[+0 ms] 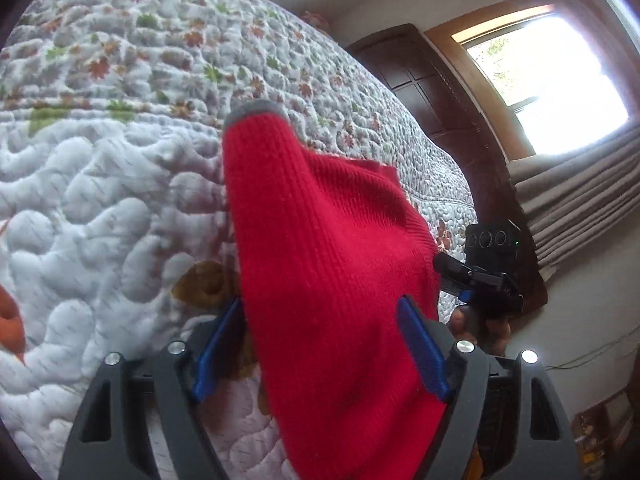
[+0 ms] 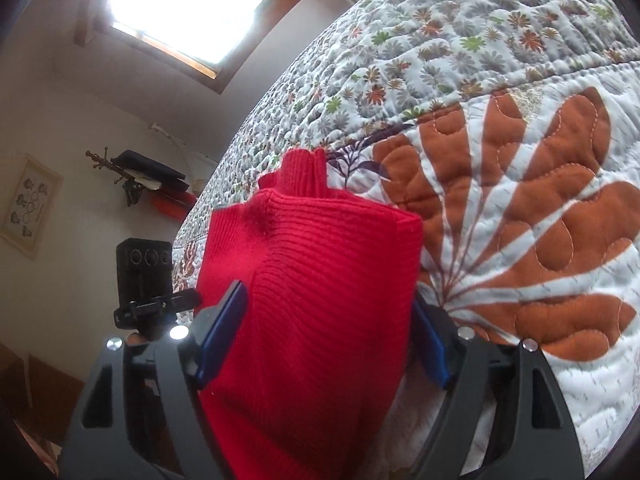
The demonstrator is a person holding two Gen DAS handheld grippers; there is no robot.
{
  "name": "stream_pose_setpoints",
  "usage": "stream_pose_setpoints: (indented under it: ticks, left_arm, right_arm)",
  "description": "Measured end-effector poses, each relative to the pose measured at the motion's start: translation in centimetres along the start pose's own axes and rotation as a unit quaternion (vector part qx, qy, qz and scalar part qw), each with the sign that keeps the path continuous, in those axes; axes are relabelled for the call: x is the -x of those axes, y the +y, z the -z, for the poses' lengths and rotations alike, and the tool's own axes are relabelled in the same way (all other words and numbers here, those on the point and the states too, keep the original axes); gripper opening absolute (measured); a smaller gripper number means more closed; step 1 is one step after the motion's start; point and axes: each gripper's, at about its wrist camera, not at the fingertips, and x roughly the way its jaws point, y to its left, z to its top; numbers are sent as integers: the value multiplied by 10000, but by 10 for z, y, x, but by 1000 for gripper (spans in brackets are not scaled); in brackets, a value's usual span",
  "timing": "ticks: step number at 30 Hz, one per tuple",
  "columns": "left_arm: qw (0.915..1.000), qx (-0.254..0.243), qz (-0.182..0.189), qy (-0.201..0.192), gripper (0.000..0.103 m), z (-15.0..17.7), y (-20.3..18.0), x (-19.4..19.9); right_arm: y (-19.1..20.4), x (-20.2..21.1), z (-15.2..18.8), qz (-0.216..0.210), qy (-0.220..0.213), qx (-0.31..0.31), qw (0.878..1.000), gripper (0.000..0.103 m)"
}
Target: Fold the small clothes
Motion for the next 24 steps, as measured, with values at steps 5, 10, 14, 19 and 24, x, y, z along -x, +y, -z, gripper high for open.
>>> stream_pose_setpoints:
  ticks: [5,10,14,19,24]
  left_arm:
    - [9990,-53,-439,-60,68,-12,-3,-8]
    - [9950,-84,-971,-225,58,-13,-10,-9]
    - [9975,115,-556,-425,60,-7,-14,16]
    - [9987,359,33,-350,74,21,-3,40]
    - [9980,493,402,-41,77,42,5,22]
  right_arm:
    - [8,-6,-4,473,144,452,9978,54]
    - [19,-2,-2,1001,-112,622,9930,47]
    - [8,22,6,471,-160,-73,9987,56]
    - [-6,36,40,-328,182,-503,9980,68]
    - [-7,28,48,-449,214,-523,9974,78]
